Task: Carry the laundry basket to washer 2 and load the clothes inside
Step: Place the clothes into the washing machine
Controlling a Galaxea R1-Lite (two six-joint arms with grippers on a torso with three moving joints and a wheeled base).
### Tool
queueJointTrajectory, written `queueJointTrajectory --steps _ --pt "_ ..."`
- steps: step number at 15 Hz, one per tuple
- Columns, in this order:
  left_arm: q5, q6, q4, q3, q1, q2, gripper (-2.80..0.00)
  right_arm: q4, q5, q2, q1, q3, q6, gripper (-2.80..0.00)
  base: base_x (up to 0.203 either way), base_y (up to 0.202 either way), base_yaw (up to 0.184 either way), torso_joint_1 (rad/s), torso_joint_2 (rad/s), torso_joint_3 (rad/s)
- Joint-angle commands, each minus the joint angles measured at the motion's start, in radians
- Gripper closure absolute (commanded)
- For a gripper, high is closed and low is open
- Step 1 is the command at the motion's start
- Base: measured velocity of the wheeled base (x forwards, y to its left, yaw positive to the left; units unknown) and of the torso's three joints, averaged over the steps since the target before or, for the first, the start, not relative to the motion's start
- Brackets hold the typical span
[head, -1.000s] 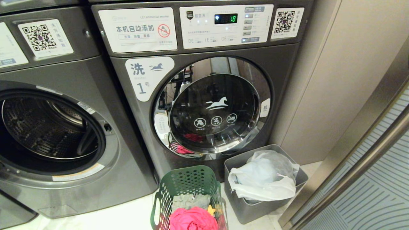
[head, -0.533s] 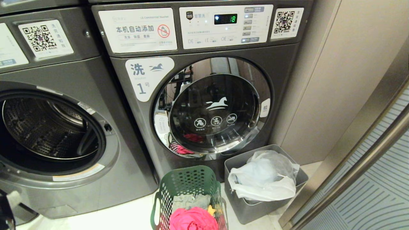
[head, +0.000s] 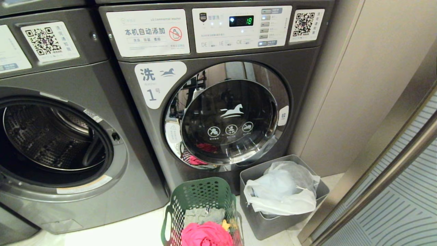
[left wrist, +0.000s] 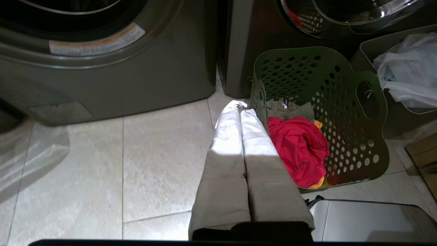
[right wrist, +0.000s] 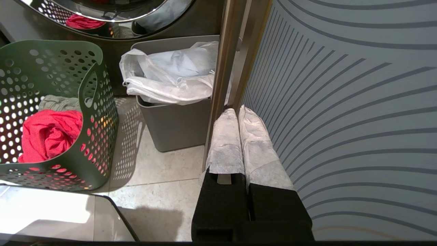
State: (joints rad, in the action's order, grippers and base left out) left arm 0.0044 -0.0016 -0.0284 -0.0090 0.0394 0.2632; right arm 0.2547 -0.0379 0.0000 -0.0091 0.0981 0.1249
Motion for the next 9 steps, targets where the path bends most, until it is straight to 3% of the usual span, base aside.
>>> queueJointTrajectory --steps 1,4,9 --pt "-0.003 0.021 0.012 0.007 -0.024 -0.137 0.0 0.001 0.0 0.002 0.0 -0.001 0.001 0.0 0.0 0.0 0.0 0.0 0.0 0.0" --pt "-0.014 0.051 0.028 0.008 -0.036 -0.256 0.0 0.001 -0.002 0.002 0.0 -0.001 0.001 0.0 0.0 0.0 0.0 0.0 0.0 0.0" --pt "-0.007 0.024 0.027 0.007 -0.036 -0.263 0.0 0.001 -0.001 0.002 0.0 0.0 0.001 0.0 0.0 0.0 0.0 0.0 0.0 0.0"
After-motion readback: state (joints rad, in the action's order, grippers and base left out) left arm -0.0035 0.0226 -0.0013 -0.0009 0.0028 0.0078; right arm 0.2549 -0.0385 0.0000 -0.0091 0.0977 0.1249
